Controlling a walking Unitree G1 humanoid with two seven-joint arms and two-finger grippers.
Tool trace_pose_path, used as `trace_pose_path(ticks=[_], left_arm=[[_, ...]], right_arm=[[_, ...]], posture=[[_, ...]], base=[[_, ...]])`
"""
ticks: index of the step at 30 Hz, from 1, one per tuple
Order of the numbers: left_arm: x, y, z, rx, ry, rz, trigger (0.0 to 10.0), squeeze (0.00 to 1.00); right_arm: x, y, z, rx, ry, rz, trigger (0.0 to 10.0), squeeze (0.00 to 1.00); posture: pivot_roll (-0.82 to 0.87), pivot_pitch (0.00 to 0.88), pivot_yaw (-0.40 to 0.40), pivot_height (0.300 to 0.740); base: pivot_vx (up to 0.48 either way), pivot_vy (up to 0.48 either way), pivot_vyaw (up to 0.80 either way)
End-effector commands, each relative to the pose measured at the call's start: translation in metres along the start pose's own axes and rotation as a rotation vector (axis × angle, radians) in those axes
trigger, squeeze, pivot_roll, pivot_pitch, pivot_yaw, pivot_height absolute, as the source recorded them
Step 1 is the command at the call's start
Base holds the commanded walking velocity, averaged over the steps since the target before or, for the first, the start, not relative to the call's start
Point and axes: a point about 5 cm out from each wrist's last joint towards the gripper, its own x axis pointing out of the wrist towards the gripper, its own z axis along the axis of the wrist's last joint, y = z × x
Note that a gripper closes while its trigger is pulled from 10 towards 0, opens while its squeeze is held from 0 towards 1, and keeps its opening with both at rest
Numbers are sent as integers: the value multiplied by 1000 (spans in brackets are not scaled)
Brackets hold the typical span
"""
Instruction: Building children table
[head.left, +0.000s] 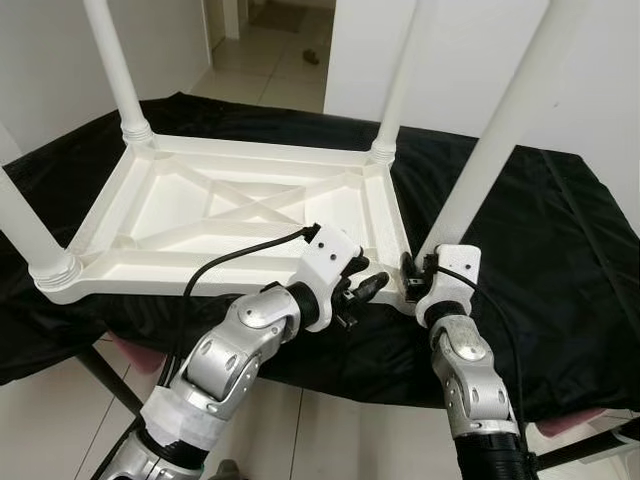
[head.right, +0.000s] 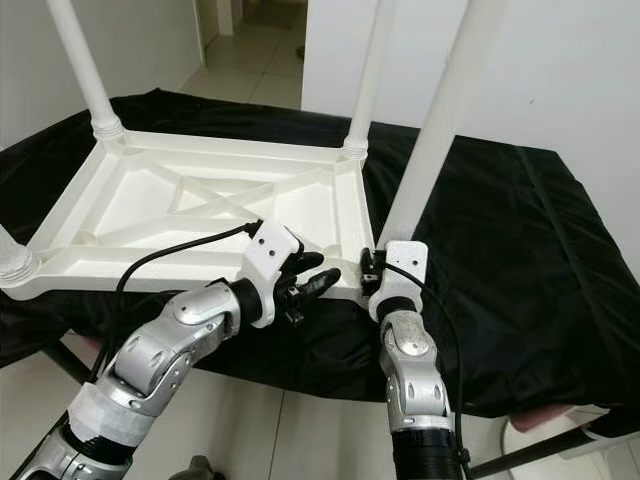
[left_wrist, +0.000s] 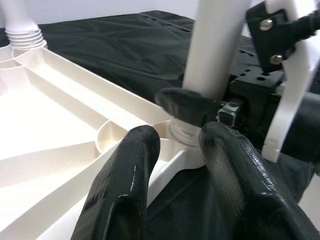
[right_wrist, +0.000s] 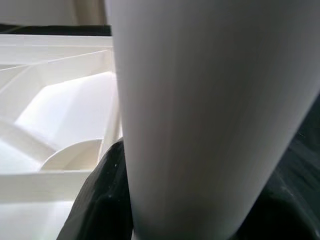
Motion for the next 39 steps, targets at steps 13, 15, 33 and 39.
trace_pose_path(ticks=[13,15,33,39], left_arm=[[3,-6,-1,7,7,-49,10000,0],[3,-6,-1,7,7,-49,10000,0],[2,-5,1,11,7,-51,10000,0],[1,-3,2,12,8,-45,10000,0]], right_arm=[[13,-23,15,-22,-42,30,10000,1000],[13,-23,15,-22,-42,30,10000,1000],[14,-16,3,-150,49,763,10000,0],[21,-13,-5,-196,76,813,10000,0]], posture=[[6,0,-62,740],[6,0,-62,740],[5,0,-42,740],[16,0,-37,740]], base=[[0,0,0],[0,0,0],[0,0,0],[0,0,0]])
